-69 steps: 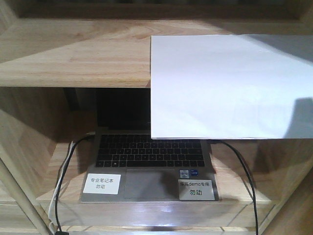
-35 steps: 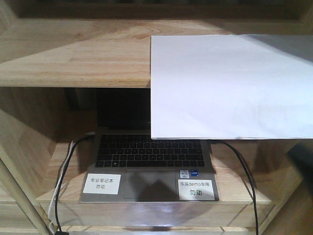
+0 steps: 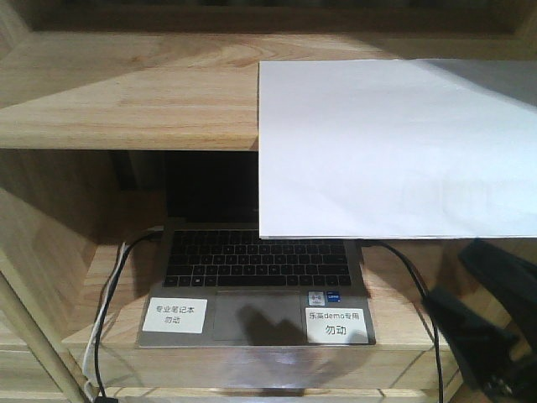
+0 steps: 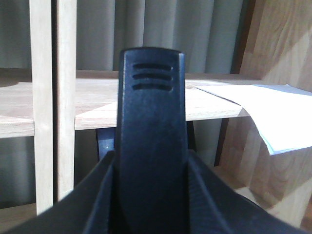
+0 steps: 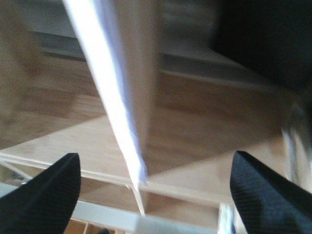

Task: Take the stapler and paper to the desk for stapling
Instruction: 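Close the right gripper on the paper sheet's edge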

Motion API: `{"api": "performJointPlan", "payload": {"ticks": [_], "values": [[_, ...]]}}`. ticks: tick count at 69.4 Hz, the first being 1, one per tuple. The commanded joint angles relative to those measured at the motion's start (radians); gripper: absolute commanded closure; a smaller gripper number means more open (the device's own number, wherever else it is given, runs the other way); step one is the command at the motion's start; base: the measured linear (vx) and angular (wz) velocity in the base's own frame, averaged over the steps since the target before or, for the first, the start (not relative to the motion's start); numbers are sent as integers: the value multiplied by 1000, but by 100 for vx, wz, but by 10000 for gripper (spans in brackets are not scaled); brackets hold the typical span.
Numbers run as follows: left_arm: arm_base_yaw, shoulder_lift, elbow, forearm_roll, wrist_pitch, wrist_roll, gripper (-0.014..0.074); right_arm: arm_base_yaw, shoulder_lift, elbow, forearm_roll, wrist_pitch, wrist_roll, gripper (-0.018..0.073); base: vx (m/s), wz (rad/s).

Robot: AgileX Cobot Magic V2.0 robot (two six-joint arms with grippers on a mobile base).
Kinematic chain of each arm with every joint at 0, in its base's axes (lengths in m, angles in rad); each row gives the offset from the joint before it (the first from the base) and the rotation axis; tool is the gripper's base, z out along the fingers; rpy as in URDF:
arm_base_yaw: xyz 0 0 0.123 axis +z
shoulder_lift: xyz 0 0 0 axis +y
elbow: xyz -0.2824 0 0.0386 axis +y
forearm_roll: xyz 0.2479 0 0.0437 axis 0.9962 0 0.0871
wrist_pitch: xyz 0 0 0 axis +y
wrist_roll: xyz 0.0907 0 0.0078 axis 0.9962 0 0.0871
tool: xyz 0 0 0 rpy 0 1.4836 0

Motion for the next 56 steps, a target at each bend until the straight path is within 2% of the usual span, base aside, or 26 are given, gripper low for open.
{"api": "performJointPlan", "payload": {"ticks": [1,11,24,37,56], "values": [[-4,19,-24,6,-114,-2,603,-1,80,-6,59,-288,-131,-32,0,0],[-4,19,-24,6,-114,-2,603,-1,201,7,99,-553,-242,-32,0,0],[-4,19,-24,6,-114,-2,603,-1,324,7,146,-751,-292,-32,0,0],[-4,19,-24,6,-114,-2,603,-1,377,7,206,-862,-308,-32,0,0],[-4,19,-24,6,-114,-2,603,-1,379,-50,224,-861,-360,-32,0,0]]}}
